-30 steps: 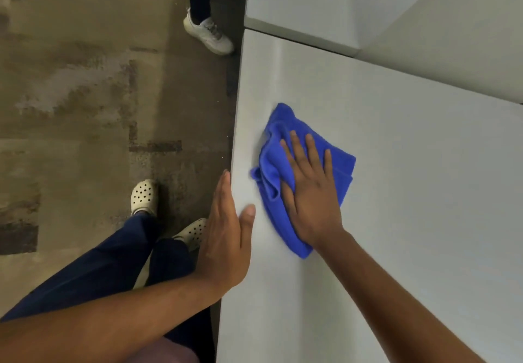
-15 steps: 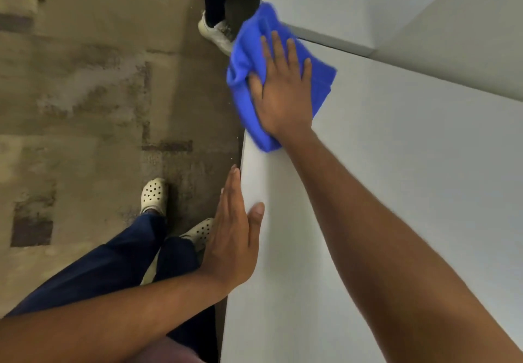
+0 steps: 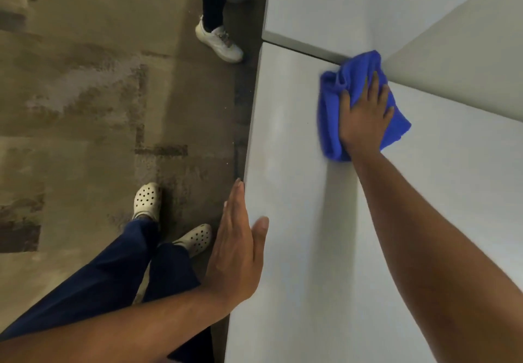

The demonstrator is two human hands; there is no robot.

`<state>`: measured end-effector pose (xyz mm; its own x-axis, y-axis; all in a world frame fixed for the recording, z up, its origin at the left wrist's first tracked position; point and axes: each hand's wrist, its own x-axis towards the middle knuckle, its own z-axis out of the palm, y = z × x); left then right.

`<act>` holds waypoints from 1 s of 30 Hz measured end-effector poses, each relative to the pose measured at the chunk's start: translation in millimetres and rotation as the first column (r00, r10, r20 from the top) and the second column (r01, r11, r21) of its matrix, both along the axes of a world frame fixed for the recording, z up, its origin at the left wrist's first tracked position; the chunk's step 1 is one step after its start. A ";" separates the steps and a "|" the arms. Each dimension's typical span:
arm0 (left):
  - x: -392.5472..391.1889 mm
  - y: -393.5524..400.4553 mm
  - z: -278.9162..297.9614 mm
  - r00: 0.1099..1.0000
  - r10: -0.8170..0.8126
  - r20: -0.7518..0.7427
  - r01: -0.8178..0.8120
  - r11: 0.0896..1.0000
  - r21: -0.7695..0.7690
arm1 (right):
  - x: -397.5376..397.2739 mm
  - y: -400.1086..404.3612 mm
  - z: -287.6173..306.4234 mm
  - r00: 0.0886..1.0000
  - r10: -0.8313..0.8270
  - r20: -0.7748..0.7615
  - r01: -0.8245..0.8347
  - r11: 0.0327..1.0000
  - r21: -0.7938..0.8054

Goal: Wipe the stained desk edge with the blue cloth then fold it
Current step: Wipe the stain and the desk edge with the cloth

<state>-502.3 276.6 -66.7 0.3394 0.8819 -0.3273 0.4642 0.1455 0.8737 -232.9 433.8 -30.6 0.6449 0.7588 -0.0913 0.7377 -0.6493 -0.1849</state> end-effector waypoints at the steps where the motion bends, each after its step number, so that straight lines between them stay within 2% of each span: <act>1: -0.7 -0.7 0.4 1.000 -0.001 0.000 0.001 1.000 0.003 | -9.7 18.9 -2.1 0.999 -0.033 -0.001 0.033 0.999 0.002; 3: -1.6 -0.5 2.2 1.000 -0.005 -0.007 0.005 1.000 0.018 | -42.5 48.1 -8.6 0.999 0.029 0.038 -0.028 0.999 -0.027; 7: -1.5 -0.2 1.7 1.000 -0.021 -0.019 0.021 1.000 -0.010 | -114.8 58.3 -15.0 0.945 0.313 0.094 -0.311 0.950 -0.036; 10: -1.3 0.1 0.5 0.999 -0.021 -0.033 0.021 1.000 0.011 | -117.3 22.3 -15.5 0.876 0.481 0.045 -0.480 0.877 -0.016; 14: -1.5 0.8 -2.1 1.000 -0.018 -0.008 0.018 1.000 0.019 | -90.1 -58.8 -10.0 0.799 0.598 -0.069 -0.597 0.802 0.028; 17: -0.9 -0.4 -5.6 1.000 -0.008 0.013 0.008 1.000 0.021 | -55.8 -104.9 -11.0 0.627 0.775 -0.077 -0.779 0.626 -0.043; 21: -0.2 -0.8 -9.2 0.999 -0.032 -0.016 0.032 0.999 -0.014 | -24.2 -101.6 -10.4 0.376 0.922 -0.087 -0.924 0.367 -0.108; 23: -2.8 1.8 -6.8 0.996 -0.081 -0.028 0.082 0.995 0.063 | -25.5 -85.0 -9.8 0.166 0.983 -0.075 -0.974 0.152 -0.165; 25: -3.4 7.2 -6.8 0.998 -0.065 0.022 0.060 0.986 0.155 | -35.6 -63.3 -9.2 -0.044 0.997 -0.060 -0.972 -0.056 -0.227; 27: 1.6 19.2 -6.7 0.992 -0.003 0.126 -0.007 0.997 0.083 | -49.1 -37.9 -6.7 -0.178 0.983 -0.049 -0.951 -0.184 -0.248; 30: 5.1 32.7 -9.4 0.963 0.124 0.238 -0.112 0.992 -0.062 | -65.3 -5.6 -3.8 -0.290 0.956 -0.049 -0.931 -0.293 -0.216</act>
<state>-497.3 309.2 -76.1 0.3075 0.9060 -0.2909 0.2180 0.2305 0.9483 -298.2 428.2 -34.4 -0.8732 0.3954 -0.2850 0.4318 0.8987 -0.0763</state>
